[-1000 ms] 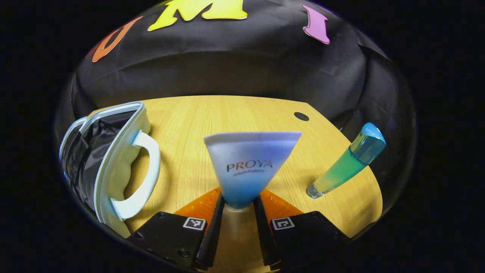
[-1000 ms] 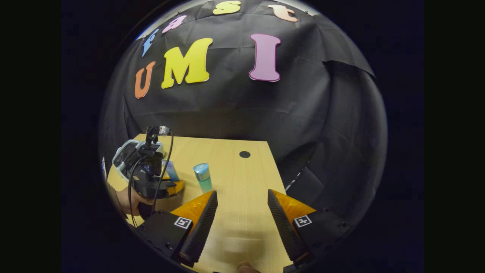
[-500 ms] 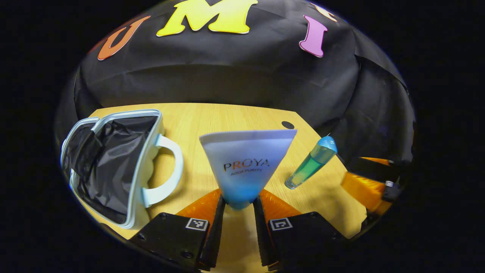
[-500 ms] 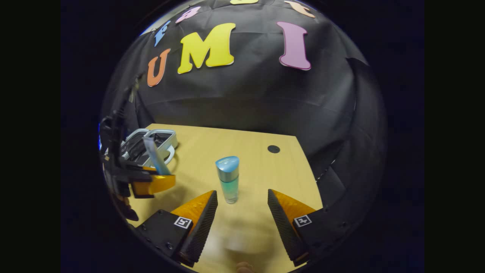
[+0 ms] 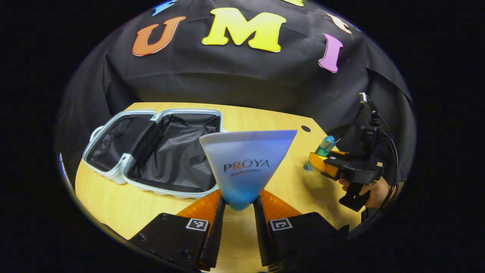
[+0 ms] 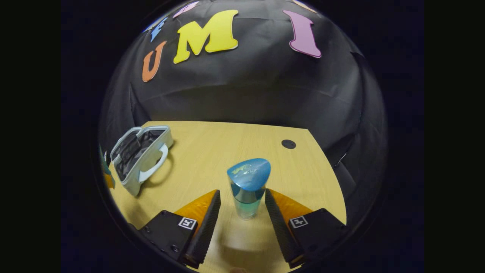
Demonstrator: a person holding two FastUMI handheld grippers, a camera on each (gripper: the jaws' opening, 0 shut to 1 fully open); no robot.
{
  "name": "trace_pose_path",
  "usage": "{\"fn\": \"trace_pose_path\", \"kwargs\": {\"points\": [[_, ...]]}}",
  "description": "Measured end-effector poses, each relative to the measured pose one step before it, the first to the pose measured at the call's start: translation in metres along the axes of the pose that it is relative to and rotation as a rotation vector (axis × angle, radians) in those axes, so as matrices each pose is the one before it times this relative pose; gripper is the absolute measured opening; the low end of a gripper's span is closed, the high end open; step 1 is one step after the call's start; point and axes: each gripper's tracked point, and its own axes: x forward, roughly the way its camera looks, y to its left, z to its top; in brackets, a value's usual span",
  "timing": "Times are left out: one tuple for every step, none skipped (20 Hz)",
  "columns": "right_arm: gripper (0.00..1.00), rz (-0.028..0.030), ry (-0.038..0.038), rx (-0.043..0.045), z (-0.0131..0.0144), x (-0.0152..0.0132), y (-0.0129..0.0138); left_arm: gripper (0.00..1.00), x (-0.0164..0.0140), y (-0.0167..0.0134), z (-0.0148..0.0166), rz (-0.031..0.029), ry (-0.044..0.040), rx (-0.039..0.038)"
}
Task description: First open the suitcase, pack the skin care products into it, and then close the suitcase.
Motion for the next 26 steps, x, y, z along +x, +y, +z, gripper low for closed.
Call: {"fn": "trace_pose_path", "kwargs": {"points": [[0.7,-0.01117,-0.00256,0.00438,0.00157,0.00553,0.00179,0.44,-0.00632,0.01277,0.00049,0.02055,-0.0024,0.00026],[0.69,-0.01097,-0.00259,0.00455,0.00205,0.00693,0.00312,0.44,-0.0035,0.01309,0.0,0.01993,0.00567,-0.00671],[0.67,-0.01227,-0.00797,0.00665,-0.00127,0.00363,-0.00088,0.45,-0.00405,0.00962,0.00106,0.01378,0.00405,-0.01134],[0.64,-0.01346,-0.00776,0.00757,0.00204,0.00274,0.00031,0.45,-0.00367,0.01273,0.00114,0.01561,0.00874,-0.00971],[0.61,-0.00564,-0.01348,0.00956,0.00348,0.00139,0.00095,0.45,-0.00341,0.00919,0.00228,0.01278,0.00416,-0.0065],[0.51,-0.00171,0.00533,0.00528,0.00114,-0.00252,0.00292,0.44,-0.003,0.00902,0.00447,0.00826,-0.001,-0.0064],[0.42,-0.00084,-0.00249,-0.00025,-0.00096,0.00383,0.00282,0.44,-0.002,0.00812,0.00595,0.00612,-0.0017,-0.00534],[0.43,-0.00113,0.00618,-0.00158,-0.00057,-0.00155,0.00285,0.44,-0.00138,0.00916,0.00687,0.00689,-0.00399,-0.00086],[0.43,-0.00437,0.01057,-0.00114,-0.00218,-0.00204,0.00313,0.44,0.00084,0.00886,0.00944,0.00816,-0.00866,0.00614],[0.41,0.00175,0.00623,0.00143,-0.00053,-0.00693,0.00378,0.44,0.0048,0.00896,0.01031,0.00463,-0.0048,0.00732],[0.41,0.00465,-0.00104,0.00148,0.00165,-0.01057,0.00565,0.44,0.00541,0.00943,0.00948,0.00246,-0.00156,0.00841],[0.41,0.00532,-0.00448,-0.00685,0.00395,-0.01184,0.00641,0.45,0.00877,0.0069,0.00626,-0.00312,0.00345,0.01006],[0.41,0.00537,-0.00588,-0.00585,0.005,-0.01383,0.00869,0.44,0.00745,0.00607,0.00562,-0.00515,0.0097,0.01162],[0.41,0.00807,-0.00216,-0.00116,0.00534,-0.01535,0.00888,0.44,0.00667,0.00596,0.00408,-0.00708,0.01399,0.01343],[0.41,0.00681,-0.00274,-0.00129,0.00562,-0.01664,0.00959,0.44,0.01226,0.00483,0.0008,-0.00448,0.02379,0.00968],[0.41,0.00623,-0.00006,-0.00257,0.00547,-0.01821,0.0108,0.44,0.01413,0.00336,0.00043,-0.01301,0.02495,0.01513],[0.41,0.00577,-0.0035,-0.00097,0.00421,-0.01417,0.00923,0.44,0.01601,0.00284,-0.0021,-0.00413,0.04037,0.02223],[0.41,0.01157,-0.00588,0.00412,0.00594,-0.01737,0.01269,0.44,0.01475,0.00418,-0.00055,0.00369,0.03852,0.02206],[0.41,0.00736,-0.00323,0.00767,0.00267,-0.01245,0.00935,0.44,0.01569,0.00074,-0.00235,-0.0024,0.04775,0.01242],[0.41,0.00167,-0.00782,0.01256,0.00391,-0.0131,0.0093,0.44,0.01506,0.00077,-0.00106,0.00042,0.02678,0.0089],[0.41,-0.00131,-0.00352,0.00866,0.00133,-0.01003,0.00701,0.44,0.01427,-0.00008,-0.00486,-0.00236,0.03952,-0.00123],[0.41,-0.01273,-0.00738,0.0095,0.00159,-0.01156,0.00615,0.44,0.01145,0.00174,-0.00868,0.00777,0.04544,-0.01092],[0.41,-0.01752,-0.01906,0.00236,0.00256,-0.00997,0.00175,0.45,0.01001,0.00115,-0.00582,0.00699,0.03255,-0.01241],[0.41,-0.01754,-0.01677,-0.01094,0.00245,-0.01024,0.00182,0.45,0.01039,0.00064,-0.00581,0.00272,0.03151,-0.01602],[0.41,-0.0165,-0.0077,-0.00857,-0.00206,-0.00869,0.00068,0.45,0.00763,0.00206,-0.00366,0.00693,0.01757,-0.00136],[0.41,-0.00895,0.00209,-0.00099,-0.0022,-0.00836,-0.00037,0.45,0.00663,0.00201,-0.00248,0.00328,0.01721,-0.00032]]}}
